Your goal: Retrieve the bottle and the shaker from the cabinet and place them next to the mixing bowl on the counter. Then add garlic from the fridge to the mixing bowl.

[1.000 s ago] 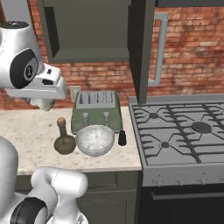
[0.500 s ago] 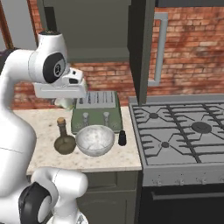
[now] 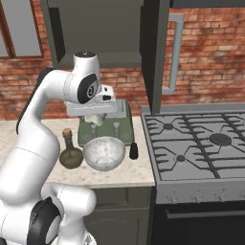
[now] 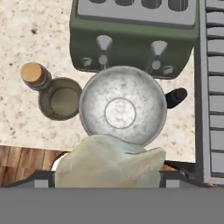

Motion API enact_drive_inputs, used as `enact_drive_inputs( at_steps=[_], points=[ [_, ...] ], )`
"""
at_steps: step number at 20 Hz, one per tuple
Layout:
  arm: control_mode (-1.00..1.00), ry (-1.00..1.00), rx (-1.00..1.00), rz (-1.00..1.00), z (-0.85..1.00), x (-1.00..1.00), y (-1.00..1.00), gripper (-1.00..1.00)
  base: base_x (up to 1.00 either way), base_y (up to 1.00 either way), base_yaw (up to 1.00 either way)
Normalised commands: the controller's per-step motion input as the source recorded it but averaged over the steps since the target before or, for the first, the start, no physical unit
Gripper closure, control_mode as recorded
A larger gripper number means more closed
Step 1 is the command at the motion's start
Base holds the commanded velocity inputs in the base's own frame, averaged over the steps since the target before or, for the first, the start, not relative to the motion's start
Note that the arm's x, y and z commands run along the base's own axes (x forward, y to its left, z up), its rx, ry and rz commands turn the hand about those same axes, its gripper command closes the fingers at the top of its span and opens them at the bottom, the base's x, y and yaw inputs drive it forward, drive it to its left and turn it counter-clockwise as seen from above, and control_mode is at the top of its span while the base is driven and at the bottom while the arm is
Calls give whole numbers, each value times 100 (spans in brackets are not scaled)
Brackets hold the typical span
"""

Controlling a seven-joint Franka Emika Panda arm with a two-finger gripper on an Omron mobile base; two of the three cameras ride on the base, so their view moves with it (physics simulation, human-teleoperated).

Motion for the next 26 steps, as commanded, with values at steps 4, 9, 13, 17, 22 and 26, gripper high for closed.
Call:
enact_drive_inputs(
  at_steps=[4,9,13,17,22,26],
  points=[
    [-100,0,-7,0,-75,74,5,100,0,0,0],
    [-100,0,-2,0,-71,53,8,100,0,0,0],
    [-100,0,1,0,-59,15,0,100,0,0,0],
    [-100,0,4,0,-47,18,0,100,0,0,0],
    [-100,0,4,0,-35,14,0,100,0,0,0],
    [-100,0,1,0,-39,11,0,100,0,0,0]
  ],
)
